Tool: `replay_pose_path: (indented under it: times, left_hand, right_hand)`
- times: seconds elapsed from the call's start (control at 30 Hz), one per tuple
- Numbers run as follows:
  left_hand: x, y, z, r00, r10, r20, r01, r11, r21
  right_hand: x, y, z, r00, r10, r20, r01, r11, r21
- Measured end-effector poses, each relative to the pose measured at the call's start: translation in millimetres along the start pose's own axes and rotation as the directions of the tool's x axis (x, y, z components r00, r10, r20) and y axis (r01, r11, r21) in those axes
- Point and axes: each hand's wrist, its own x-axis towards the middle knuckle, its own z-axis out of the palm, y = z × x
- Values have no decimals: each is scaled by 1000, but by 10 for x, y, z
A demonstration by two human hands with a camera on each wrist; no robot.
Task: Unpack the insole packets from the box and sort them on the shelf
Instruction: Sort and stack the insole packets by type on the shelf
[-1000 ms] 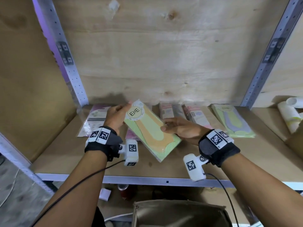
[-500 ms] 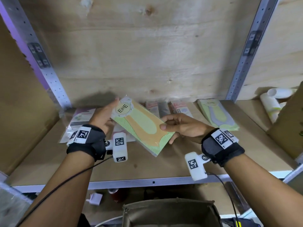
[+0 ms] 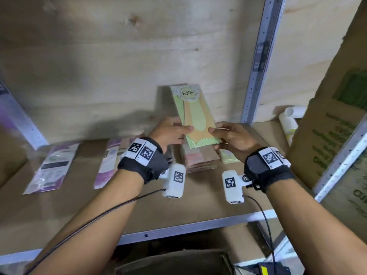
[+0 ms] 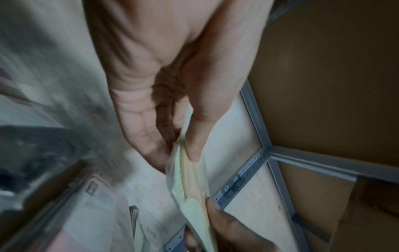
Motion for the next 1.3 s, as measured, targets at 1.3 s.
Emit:
replay_pose_path:
  times: [1.3]
  left_hand:
    - [989, -239, 1515, 986, -26, -167, 158, 492, 856]
  right_hand:
    - [214, 371, -947, 907, 54, -417, -369, 580, -726]
